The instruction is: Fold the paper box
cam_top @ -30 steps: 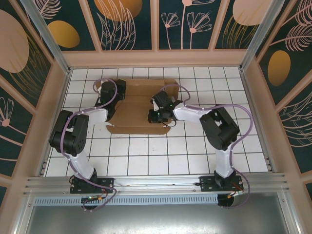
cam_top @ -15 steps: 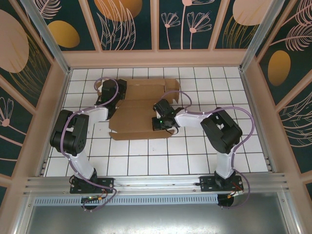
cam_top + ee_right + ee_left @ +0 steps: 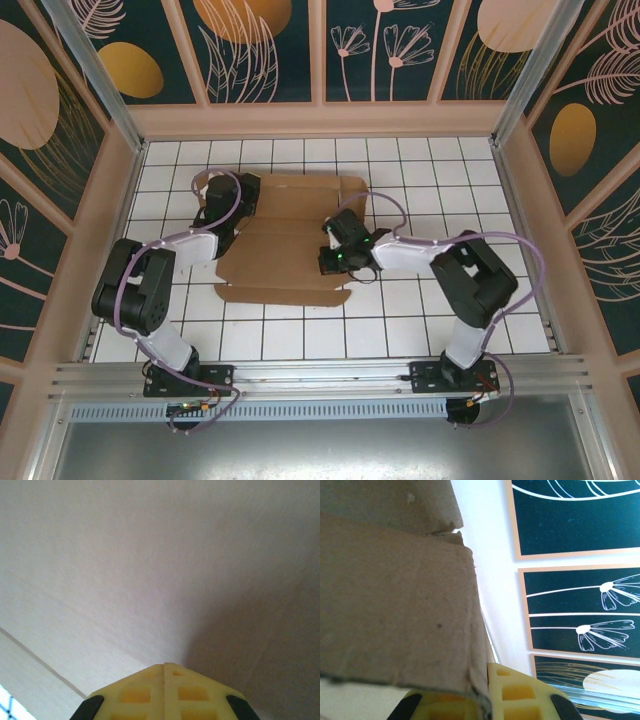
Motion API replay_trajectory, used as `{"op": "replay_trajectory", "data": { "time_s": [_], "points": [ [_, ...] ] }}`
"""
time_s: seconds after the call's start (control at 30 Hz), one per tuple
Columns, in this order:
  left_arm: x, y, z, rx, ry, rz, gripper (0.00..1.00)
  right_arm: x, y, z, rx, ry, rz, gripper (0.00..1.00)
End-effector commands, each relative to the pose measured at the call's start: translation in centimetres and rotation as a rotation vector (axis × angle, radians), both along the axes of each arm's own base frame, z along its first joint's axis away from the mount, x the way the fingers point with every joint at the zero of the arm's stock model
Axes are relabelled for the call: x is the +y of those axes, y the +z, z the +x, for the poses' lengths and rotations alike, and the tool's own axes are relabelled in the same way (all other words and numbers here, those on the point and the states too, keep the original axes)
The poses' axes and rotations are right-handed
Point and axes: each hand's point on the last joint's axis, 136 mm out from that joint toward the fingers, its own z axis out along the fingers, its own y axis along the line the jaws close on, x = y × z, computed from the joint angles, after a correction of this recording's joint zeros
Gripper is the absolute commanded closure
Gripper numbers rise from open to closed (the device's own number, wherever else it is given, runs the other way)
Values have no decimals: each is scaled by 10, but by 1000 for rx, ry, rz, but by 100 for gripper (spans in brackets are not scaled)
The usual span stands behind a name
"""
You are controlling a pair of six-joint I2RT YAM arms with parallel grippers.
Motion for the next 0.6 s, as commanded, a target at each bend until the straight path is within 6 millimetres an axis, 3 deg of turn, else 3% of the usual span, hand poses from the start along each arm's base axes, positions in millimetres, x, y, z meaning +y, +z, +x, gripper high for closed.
{"op": "replay_trajectory", "data": {
  "time_s": [0.0,0.1,0.33,0.4,0.57],
  "points": [
    [1,-20,-14,49,-22,70,100,-9,63,35,-139,-116,202,98],
    [4,-19,-16,39,-11,66,100,-34,75,58,-156,-264,282,97],
    [3,-22,-16,47,-7,47,100,-61,47,96,-135,-433,112,100],
    [3,-22,-17,47,-8,41,100,-83,43,113,-141,-509,86,100],
    [4,-18,-20,36,-9,39,100,-101,34,131,-152,-537,46,100]
  ]
}}
